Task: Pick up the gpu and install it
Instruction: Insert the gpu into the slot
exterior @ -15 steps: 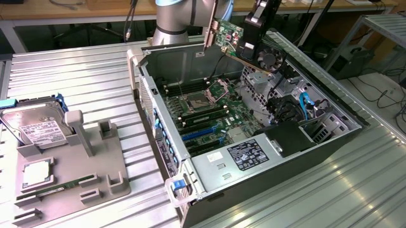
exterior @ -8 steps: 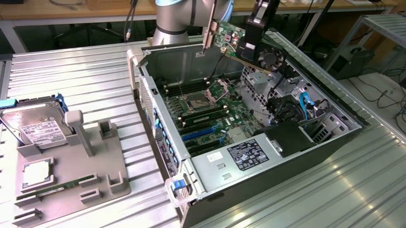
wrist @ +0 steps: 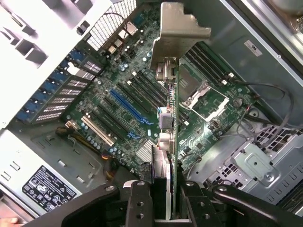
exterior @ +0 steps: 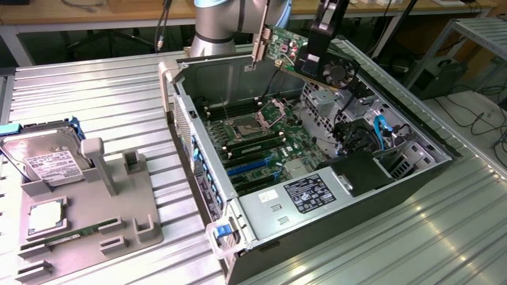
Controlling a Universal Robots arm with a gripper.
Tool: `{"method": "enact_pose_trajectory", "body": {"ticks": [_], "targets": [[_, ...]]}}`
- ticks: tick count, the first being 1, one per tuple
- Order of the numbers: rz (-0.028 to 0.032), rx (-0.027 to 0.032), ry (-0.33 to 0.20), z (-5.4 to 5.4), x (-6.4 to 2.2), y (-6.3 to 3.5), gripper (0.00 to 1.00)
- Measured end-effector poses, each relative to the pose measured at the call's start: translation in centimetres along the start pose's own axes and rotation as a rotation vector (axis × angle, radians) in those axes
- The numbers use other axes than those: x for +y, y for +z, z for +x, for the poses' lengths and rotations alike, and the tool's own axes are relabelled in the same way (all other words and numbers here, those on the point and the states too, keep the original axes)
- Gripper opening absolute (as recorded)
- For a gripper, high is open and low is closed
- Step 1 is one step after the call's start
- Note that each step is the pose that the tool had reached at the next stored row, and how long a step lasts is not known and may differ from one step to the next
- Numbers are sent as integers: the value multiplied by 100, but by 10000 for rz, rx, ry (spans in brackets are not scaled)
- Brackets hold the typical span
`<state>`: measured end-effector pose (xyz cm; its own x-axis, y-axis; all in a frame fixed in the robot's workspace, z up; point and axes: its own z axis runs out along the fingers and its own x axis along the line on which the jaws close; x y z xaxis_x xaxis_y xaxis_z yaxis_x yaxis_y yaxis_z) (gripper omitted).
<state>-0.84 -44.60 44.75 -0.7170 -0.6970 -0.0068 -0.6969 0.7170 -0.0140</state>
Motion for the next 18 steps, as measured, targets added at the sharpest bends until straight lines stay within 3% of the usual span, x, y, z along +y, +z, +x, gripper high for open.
{"method": "enact_pose_trajectory", "body": {"ticks": [18], "targets": [[-10,-20,-1395,0,0,0,28]]}}
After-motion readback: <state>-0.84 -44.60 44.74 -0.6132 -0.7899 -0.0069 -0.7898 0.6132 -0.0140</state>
